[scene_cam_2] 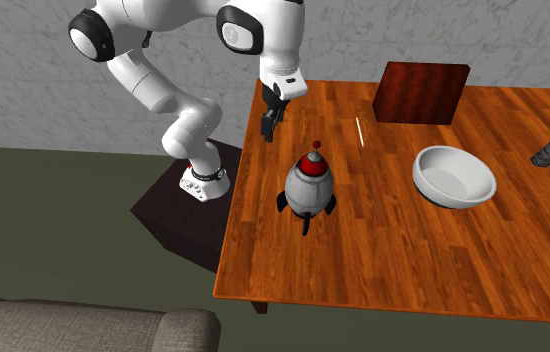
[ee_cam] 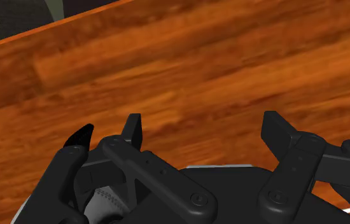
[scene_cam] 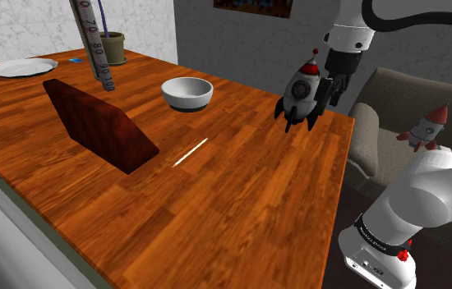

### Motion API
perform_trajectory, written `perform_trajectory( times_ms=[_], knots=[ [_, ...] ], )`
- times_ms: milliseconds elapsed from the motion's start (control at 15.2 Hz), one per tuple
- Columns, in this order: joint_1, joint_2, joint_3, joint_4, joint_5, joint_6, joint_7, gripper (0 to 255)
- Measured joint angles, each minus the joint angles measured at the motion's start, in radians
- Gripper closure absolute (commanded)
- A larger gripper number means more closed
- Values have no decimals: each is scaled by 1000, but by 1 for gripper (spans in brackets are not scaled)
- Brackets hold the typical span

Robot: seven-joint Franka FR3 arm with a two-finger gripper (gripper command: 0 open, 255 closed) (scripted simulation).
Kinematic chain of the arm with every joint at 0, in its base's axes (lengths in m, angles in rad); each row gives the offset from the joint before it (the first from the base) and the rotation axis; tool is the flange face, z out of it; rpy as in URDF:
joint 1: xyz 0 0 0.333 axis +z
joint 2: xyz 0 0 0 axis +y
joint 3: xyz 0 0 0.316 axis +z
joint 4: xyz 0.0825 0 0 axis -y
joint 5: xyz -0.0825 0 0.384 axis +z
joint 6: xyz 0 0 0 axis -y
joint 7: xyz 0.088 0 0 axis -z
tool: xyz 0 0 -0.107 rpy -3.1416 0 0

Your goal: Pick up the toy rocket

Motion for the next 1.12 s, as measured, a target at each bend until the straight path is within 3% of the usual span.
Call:
perform_trajectory(
  times_ms=[198,726,1122],
  knots=[
    [-1,29,-17,36,-12,-3,-28,0],
    [-2,237,-126,342,-72,-74,-225,0],
    [8,423,-197,617,-77,-144,-376,0]
  ],
)
